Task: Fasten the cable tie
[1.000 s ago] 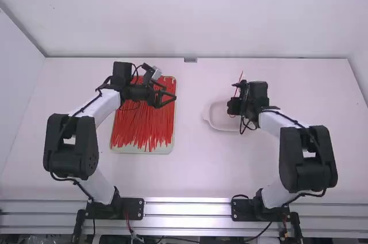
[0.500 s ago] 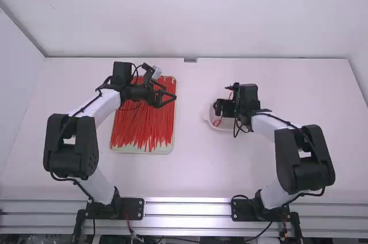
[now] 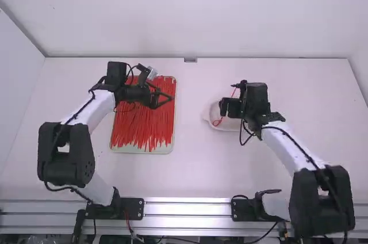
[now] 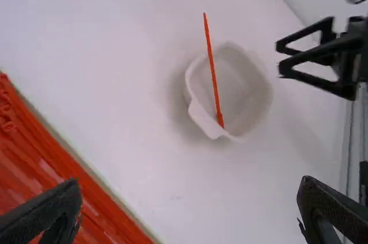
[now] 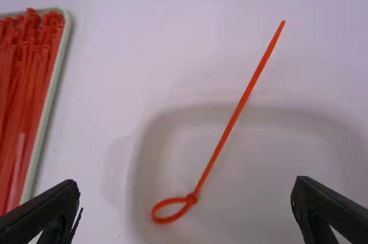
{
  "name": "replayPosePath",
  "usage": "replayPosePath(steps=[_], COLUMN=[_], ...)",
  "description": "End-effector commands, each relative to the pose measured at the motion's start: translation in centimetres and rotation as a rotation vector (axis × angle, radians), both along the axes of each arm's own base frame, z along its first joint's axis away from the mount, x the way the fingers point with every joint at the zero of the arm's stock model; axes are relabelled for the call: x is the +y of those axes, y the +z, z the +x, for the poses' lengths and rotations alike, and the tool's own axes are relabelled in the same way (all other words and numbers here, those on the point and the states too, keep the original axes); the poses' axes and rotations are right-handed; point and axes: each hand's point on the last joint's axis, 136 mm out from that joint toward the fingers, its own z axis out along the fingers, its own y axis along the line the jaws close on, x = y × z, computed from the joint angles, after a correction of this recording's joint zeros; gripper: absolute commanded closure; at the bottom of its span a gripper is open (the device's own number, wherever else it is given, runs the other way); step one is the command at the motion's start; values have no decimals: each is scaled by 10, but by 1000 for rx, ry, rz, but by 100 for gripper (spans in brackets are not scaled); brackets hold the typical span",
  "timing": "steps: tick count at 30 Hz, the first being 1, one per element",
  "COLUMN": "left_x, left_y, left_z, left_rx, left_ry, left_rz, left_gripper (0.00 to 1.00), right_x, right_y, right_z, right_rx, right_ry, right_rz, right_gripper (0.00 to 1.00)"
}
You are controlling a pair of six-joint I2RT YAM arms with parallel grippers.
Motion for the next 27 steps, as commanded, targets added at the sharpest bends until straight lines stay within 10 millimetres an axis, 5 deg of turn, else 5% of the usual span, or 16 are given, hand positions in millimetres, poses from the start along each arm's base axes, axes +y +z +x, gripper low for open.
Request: replayPosePath(steps=[1, 7, 16, 27], left_x=[7, 16, 20, 36], left_y=[21, 39, 44, 45], left_z=[-5, -19, -26, -30], left_rx=[-70, -41, -26, -61], left_ry=[32, 105, 137, 291], left_rz=[55, 98, 116, 141], left_gripper=[1, 1, 1, 13], right_x=[-3, -2, -2, -69], right_y=[18, 35, 35, 44], right_z=[-4, -15, -17, -15], right_rx=[-39, -63, -57, -220], right_ry=[-4, 3, 5, -133], right_rz=[-4, 5, 6, -159], right_gripper=[2, 1, 2, 14])
